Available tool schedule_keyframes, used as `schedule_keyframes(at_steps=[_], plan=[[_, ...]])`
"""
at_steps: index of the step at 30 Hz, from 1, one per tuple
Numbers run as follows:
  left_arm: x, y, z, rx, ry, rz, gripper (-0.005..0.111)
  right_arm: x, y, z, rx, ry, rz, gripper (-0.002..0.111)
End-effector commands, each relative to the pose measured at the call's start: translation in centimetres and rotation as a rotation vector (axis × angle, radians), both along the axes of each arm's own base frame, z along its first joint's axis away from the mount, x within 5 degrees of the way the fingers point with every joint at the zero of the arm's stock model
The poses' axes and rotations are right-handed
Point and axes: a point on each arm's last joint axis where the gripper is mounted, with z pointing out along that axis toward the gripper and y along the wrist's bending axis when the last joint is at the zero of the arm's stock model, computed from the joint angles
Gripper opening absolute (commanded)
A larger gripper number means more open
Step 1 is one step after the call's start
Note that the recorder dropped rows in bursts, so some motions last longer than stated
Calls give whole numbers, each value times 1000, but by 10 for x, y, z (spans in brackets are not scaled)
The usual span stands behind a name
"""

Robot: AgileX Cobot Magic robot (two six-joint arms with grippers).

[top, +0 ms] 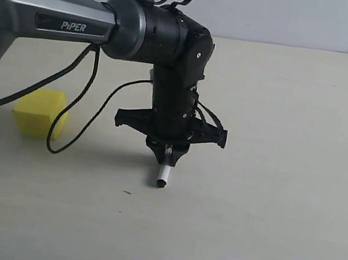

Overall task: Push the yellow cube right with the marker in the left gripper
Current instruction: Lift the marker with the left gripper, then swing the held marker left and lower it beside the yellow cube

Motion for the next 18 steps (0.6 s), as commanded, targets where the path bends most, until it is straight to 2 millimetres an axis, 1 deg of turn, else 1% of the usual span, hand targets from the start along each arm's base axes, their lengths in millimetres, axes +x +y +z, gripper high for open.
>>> schedule_keyframes(at_steps=[1, 3, 5, 6, 8, 9, 11, 14, 17, 18], plan=[[1, 0, 2, -1, -3, -45, 0, 0, 0, -1, -1, -9, 0, 0], [1, 0, 13, -7, -12, -112, 0, 0, 0, -1, -1, -9, 0, 0], [1, 0, 29, -11, -20, -194, 0, 0, 0, -1, -1, -9, 0, 0], [-1, 2, 39, -5, -16, -249, 0, 0, 0, -1, -1, -9, 0, 0], [-4, 5, 58, 5, -9, -419, 0, 0, 0, -1, -1, -9, 0, 0], [-4, 5, 66, -8, -32, -478, 0, 0, 0, -1, -1, -9, 0, 0], [-3, 7, 84, -7, -88, -516, 0, 0, 0, -1, -1, -9, 0, 0], [-3, 13, 105, 5, -152, -568, 0, 0, 0, -1, -1, -9, 0, 0], [-5, 19, 123, 29, -210, -641, 0, 0, 0, -1, -1, -9, 0, 0], [-6, 22, 126, 41, -218, -654, 0, 0, 0, -1, -1, -9, 0, 0]])
